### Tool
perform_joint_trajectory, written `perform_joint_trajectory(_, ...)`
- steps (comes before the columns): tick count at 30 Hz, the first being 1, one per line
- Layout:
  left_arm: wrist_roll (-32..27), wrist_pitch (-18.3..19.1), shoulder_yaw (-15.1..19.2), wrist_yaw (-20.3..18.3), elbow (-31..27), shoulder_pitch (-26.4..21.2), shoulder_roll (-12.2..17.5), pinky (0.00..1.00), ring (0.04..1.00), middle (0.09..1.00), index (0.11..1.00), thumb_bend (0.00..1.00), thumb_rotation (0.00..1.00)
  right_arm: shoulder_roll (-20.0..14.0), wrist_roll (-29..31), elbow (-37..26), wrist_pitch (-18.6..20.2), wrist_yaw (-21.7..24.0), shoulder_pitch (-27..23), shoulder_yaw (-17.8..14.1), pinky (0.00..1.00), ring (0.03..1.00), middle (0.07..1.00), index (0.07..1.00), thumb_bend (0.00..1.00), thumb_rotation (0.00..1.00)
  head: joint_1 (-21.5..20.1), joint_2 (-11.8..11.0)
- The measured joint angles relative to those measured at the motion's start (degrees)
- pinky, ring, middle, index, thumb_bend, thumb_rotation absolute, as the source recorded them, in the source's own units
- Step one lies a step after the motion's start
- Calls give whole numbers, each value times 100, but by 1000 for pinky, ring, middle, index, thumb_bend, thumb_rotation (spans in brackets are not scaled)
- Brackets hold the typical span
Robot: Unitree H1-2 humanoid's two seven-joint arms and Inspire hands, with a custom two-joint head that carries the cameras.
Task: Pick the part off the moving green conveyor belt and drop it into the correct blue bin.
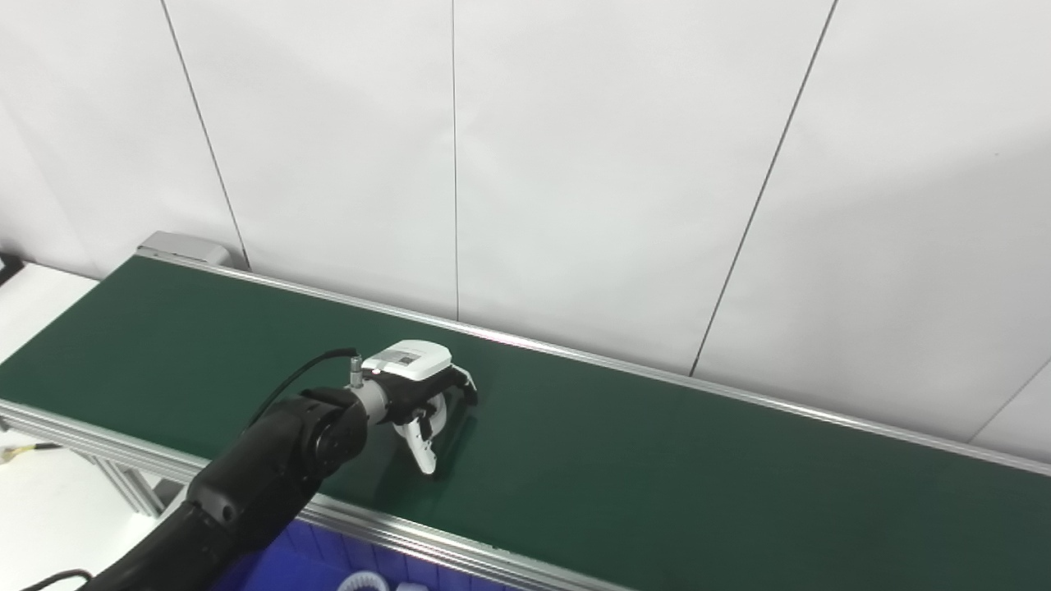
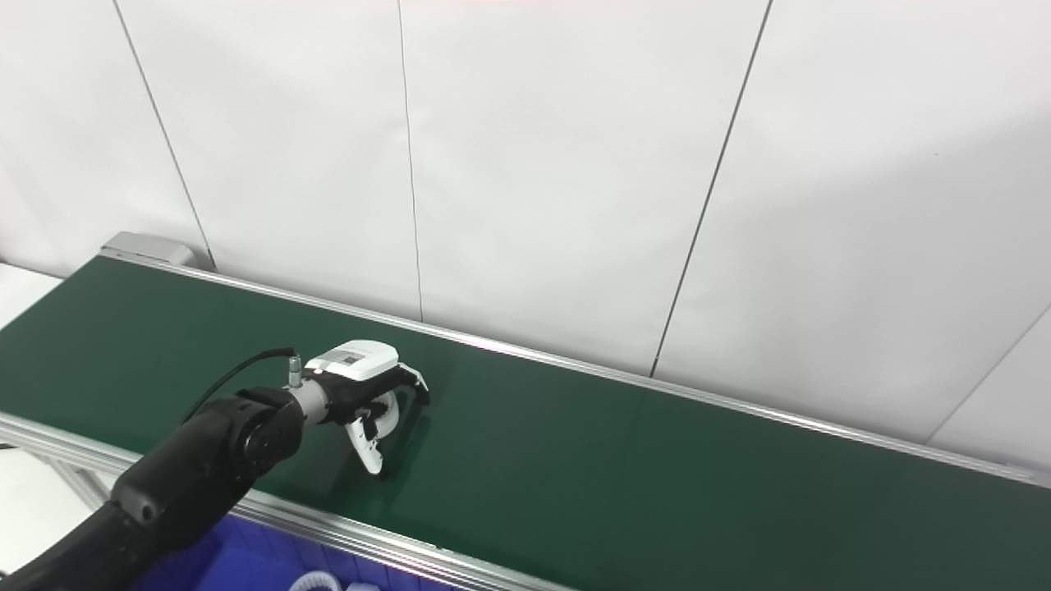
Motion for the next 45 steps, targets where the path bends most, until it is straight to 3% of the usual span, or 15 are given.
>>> perform_joint_trajectory(24, -5, -81, 2, 189, 123, 19, -2, 821, 827, 836, 735, 842, 0, 0, -9, 0, 0, 4, 0, -2, 785, 859, 896, 965, 255, 918, -26, 26)
perform_joint_trajectory(29, -3, -186, 8, 361, 131, 23, -13, 692, 667, 687, 646, 751, 0, 2, -8, -4, 0, 5, 5, -4, 781, 855, 897, 962, 256, 912, -18, 35)
perform_joint_trajectory(31, -4, -322, 14, 546, 163, 29, -17, 615, 527, 538, 530, 558, 0, 2, -9, -5, 0, 5, 8, -3, 779, 853, 897, 961, 251, 915, -18, 35)
perform_joint_trajectory(32, -5, -377, 18, 654, 189, 31, -20, 602, 495, 518, 516, 531, 0, 2, -9, -6, 0, 4, 9, -3, 779, 853, 897, 961, 250, 917, -18, 35)
perform_joint_trajectory(39, -329, -971, 100, 1152, 544, 50, -80, 588, 509, 497, 449, 500, 0, 0, -9, -29, 0, 5, 24, -3, 771, 845, 890, 962, 248, 907, -26, 53)
perform_joint_trajectory(45, -357, -1043, 106, 1221, 575, 52, -101, 593, 517, 500, 442, 499, 0, -1, -9, -30, 0, 4, 25, -9, 772, 848, 893, 962, 242, 900, -35, 62)
